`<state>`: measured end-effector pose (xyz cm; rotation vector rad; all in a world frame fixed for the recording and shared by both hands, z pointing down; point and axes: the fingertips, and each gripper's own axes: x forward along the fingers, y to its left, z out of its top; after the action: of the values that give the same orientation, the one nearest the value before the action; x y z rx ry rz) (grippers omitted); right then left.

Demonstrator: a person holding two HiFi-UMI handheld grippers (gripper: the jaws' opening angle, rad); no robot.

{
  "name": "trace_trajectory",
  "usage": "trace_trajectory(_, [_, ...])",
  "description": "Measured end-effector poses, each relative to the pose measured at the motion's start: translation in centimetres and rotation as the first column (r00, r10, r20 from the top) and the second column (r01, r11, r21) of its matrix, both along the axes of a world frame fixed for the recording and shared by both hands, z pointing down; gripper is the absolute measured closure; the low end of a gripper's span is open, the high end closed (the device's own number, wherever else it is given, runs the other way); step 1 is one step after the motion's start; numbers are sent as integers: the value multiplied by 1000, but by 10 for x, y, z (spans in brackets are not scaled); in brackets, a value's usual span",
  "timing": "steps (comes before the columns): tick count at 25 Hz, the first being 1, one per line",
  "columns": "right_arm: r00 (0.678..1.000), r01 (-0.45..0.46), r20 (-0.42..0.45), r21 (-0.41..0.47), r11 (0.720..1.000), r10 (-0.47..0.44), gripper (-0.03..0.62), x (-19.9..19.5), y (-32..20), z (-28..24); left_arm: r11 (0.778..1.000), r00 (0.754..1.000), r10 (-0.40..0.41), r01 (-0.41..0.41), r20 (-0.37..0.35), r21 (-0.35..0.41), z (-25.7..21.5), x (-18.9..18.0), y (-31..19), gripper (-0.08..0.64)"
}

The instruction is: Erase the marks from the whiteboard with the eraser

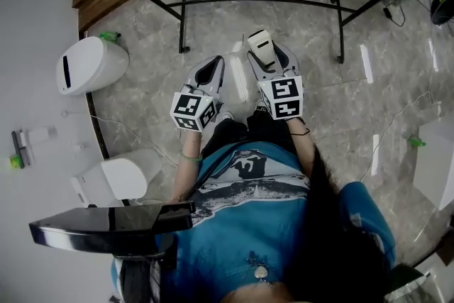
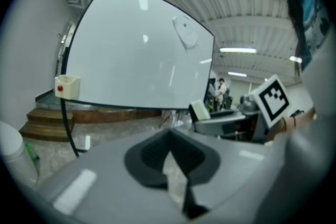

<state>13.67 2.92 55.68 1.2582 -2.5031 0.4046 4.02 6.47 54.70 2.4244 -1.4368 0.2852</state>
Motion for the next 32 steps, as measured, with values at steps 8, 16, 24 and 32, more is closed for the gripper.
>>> trace_trajectory(8, [999,24,26,-81,996,-22,330,-42,27,16,999,999,-42,43,25,-23,8,-48,45,558])
trace_trajectory(16, [993,83,88,-135,987,-72,330,-106,99,14,998,998,-53,54,37,-20,15,-100,102,558])
trace_trajectory(24, [996,75,63,-133,988,-67,330,-147,172,16,1000,1000,-13,13,-1,8,15,-135,164,558])
trace_trajectory(32, [998,58,26,-96,994,-56,330,-164,234,17,999,999,31,-30,-35,37,13,-149,205,558])
